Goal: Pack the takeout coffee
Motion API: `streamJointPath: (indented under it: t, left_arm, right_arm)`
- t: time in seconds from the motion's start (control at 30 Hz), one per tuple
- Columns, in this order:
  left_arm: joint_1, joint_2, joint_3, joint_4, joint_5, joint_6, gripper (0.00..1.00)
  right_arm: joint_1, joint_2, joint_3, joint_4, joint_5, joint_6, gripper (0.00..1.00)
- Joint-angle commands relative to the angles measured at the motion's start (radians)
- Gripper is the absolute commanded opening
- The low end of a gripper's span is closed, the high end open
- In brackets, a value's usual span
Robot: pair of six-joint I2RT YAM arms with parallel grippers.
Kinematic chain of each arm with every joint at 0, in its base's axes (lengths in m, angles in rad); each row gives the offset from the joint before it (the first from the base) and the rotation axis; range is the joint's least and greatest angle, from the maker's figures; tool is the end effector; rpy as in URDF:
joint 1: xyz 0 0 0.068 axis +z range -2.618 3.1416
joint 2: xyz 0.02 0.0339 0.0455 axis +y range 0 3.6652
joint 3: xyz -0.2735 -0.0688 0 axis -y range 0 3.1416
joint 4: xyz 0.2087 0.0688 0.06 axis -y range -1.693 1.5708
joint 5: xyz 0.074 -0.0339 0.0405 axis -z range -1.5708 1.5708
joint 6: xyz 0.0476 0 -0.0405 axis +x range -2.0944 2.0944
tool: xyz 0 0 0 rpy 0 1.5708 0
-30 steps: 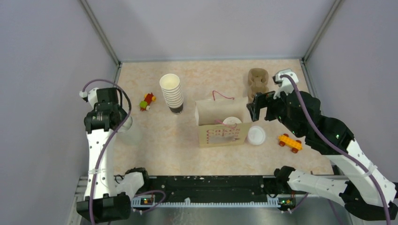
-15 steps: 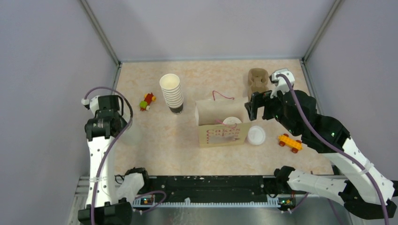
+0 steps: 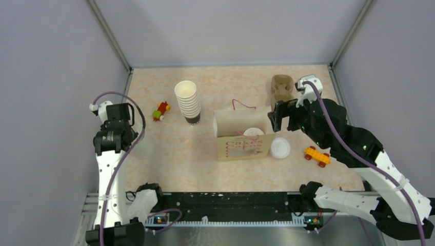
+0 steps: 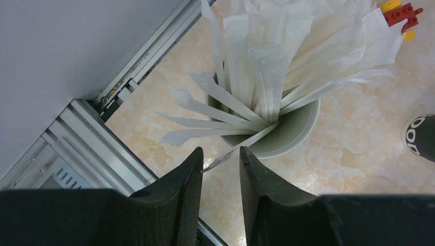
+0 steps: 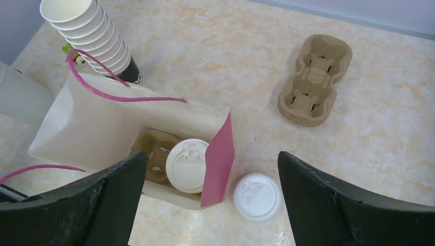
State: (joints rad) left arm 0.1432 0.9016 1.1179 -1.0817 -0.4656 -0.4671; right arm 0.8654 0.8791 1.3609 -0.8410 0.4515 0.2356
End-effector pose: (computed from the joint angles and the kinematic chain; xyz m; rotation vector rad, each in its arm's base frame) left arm 0.1126 0.0378 0.3427 -0.9003 2.1766 0.4098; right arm 0.0885 0.0719 0.4329 -0.2981 1.8814 0.3134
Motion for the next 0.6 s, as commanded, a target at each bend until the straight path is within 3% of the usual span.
streamJointPath:
  t: [0.0,0.27,0.43,0.57]
  left_arm:
    - [0.006,-0.009,0.008,0.05,-0.024,0.033,0.36]
    - [0.006,-0.007,0.065,0.038,0.017,0.084,0.13]
    - [0.006,0.016,0.176,-0.039,0.067,0.116,0.01]
    - [0.006,0.021,0.272,-0.096,0.09,0.137,0.0]
  right_arm:
    - [-0.005,-0.019,-0.003,0.025,0.012,-0.009,0.96]
    - [-0.005,-0.02,0.0,0.041,0.014,-0.023,0.96]
    - [-0.004,-0.019,-0.003,0.056,0.023,-0.053,0.96]
    - [-0.004,-0.008,0.006,0.075,0.025,-0.077,0.96]
